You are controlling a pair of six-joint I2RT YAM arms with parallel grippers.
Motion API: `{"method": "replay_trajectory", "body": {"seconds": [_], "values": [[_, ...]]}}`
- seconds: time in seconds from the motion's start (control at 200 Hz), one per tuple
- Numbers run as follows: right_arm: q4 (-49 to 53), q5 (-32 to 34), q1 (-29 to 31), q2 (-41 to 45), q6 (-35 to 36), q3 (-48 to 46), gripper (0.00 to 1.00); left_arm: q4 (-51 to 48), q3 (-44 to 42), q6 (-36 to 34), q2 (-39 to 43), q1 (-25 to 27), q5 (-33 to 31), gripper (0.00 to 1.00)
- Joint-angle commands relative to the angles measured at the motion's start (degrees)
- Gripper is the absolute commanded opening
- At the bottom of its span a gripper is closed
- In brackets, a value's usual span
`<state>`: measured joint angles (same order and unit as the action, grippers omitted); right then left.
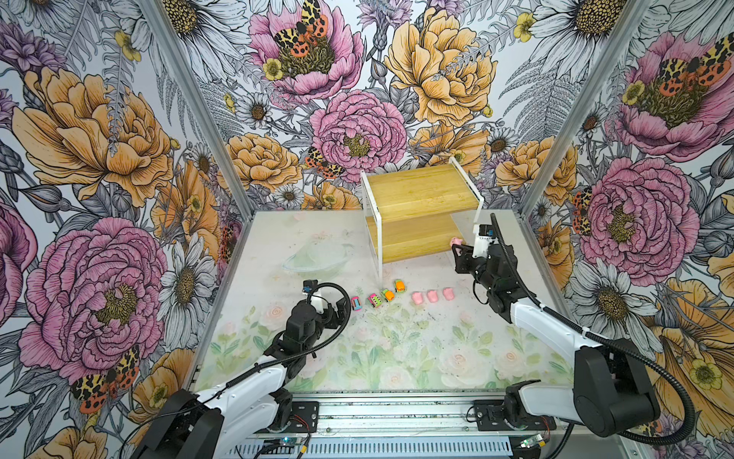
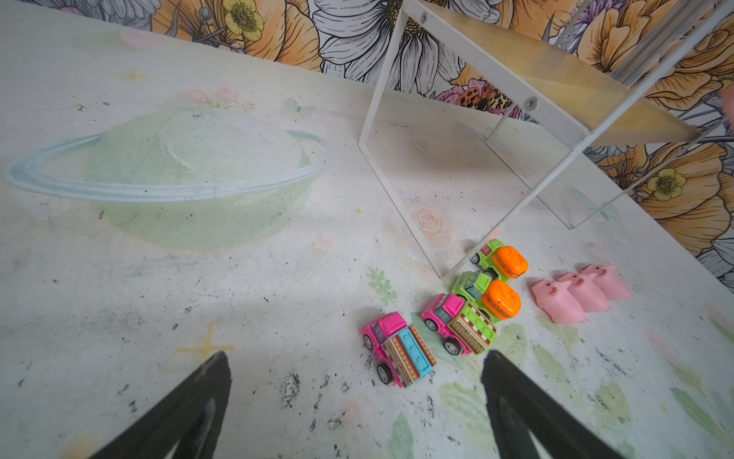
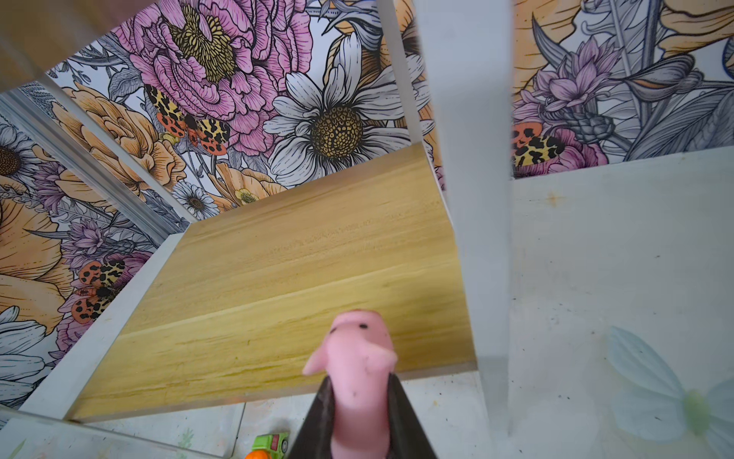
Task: Place and organize the plastic toys onto the shelf
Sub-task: 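Lift the pig and carry it toward the lower wooden shelf, then lower the pig onto the lower shelf and open the right gripper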
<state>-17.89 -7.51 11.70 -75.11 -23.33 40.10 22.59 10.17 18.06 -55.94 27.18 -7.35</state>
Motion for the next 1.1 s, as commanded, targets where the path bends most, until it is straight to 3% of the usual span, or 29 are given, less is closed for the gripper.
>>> {"method": "replay_trajectory", "body": {"seconds": [0.0, 1.096], "values": [[-3.59, 1.55, -0.37, -0.82, -1.0, 0.46, 0.22, 1.58, 0.88, -0.31, 0.3, -0.64, 1.38, 0.99], [-8.74, 1.27, -0.83, -8.87, -1.12, 5.43, 0.22, 1.48, 0.71, -0.23, 0.86, -0.77, 1.27, 0.99]]}}
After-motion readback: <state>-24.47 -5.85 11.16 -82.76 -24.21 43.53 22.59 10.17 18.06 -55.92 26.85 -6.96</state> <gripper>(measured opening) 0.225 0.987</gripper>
